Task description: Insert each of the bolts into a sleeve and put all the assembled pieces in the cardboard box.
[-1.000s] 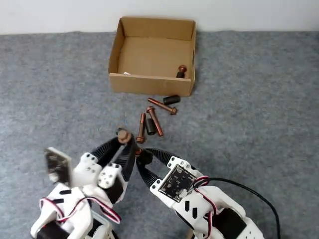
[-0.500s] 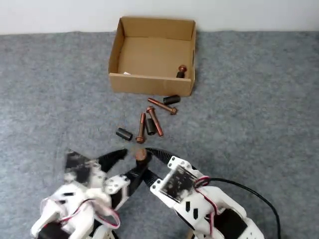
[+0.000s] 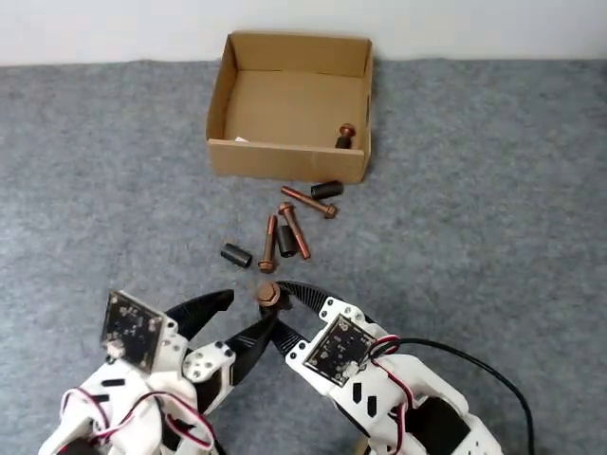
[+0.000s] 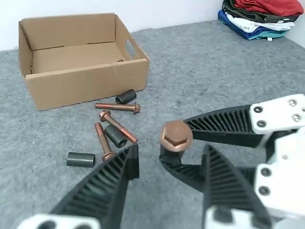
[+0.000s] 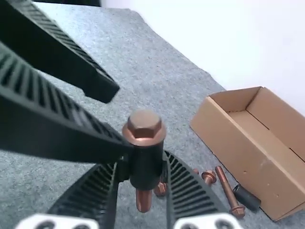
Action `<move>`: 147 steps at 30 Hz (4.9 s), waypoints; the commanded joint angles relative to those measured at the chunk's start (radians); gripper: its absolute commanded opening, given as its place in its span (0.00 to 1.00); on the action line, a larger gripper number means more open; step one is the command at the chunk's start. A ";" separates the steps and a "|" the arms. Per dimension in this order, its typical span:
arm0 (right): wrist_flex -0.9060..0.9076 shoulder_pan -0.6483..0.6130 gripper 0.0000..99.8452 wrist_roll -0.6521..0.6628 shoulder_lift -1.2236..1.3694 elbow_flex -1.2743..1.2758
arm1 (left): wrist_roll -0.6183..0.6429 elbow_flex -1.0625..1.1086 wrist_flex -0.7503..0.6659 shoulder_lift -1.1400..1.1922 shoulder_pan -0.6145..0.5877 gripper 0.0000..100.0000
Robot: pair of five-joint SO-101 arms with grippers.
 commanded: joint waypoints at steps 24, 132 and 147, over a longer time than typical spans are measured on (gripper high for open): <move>0.134 0.673 0.01 -0.318 0.702 -0.674 | -0.371 0.507 -0.221 -0.005 -0.537 0.01; 0.897 0.285 0.12 -0.367 2.646 -2.289 | -0.129 0.656 -0.356 0.000 -0.733 0.01; 0.809 0.275 0.12 -0.361 2.712 -2.289 | -0.129 0.656 -0.356 0.000 -0.733 0.01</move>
